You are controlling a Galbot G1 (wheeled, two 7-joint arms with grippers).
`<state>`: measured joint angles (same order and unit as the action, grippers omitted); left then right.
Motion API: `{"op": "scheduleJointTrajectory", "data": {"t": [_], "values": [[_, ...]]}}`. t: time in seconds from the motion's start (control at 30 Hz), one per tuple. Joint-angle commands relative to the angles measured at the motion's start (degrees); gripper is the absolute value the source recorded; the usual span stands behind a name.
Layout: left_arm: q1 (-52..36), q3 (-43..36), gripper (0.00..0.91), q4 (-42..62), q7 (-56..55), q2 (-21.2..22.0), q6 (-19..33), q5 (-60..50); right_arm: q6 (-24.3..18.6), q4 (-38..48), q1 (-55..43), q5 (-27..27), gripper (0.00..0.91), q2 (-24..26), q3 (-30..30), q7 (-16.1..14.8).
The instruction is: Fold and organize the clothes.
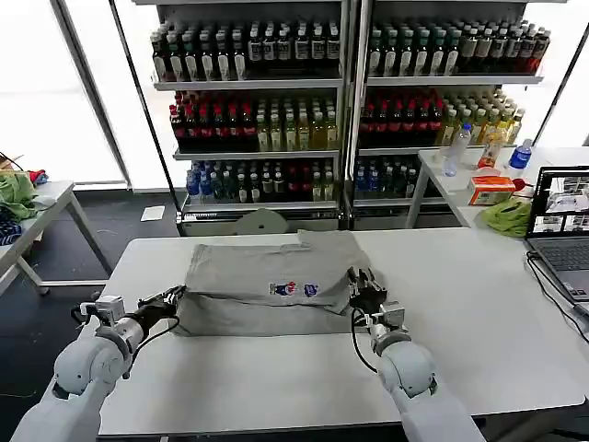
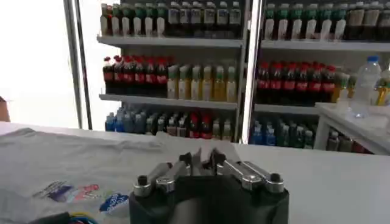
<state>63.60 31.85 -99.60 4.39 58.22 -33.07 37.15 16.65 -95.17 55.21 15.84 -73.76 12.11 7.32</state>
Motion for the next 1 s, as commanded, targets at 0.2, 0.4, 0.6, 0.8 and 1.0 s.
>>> {"op": "scheduleJointTrajectory", "data": {"t": [0.2,0.4,0.6,0.8,1.0], "values": [[3.03,5.27,0.907,-4.4,-0.78,0.27,0.3,-0.77,-0.9,-10.94,8.31,2.57,0.907,2.33,3.78,0.65],[9.41,7.87,0.907,-9.57,-1.46,0.18,0.72,-0.43,3.37,-18.23,15.43,2.88,0.907,5.7,5.12,3.86],[15.7,6.54,0.907,-12.47,-3.35,2.34,1.43,-0.45,10.68,-23.44,24.95,3.94,0.907,5.77,5.94,9.25],[15.43,3.48,0.907,-10.43,-3.62,2.86,1.62,-0.56,12.16,-22.43,25.82,5.18,0.907,4.62,6.18,13.21],[14.71,2.37,0.907,-8.35,-3.04,2.92,1.74,0.85,12.63,-20.47,23.89,7.59,0.383,3.82,5.76,15.78]]}}
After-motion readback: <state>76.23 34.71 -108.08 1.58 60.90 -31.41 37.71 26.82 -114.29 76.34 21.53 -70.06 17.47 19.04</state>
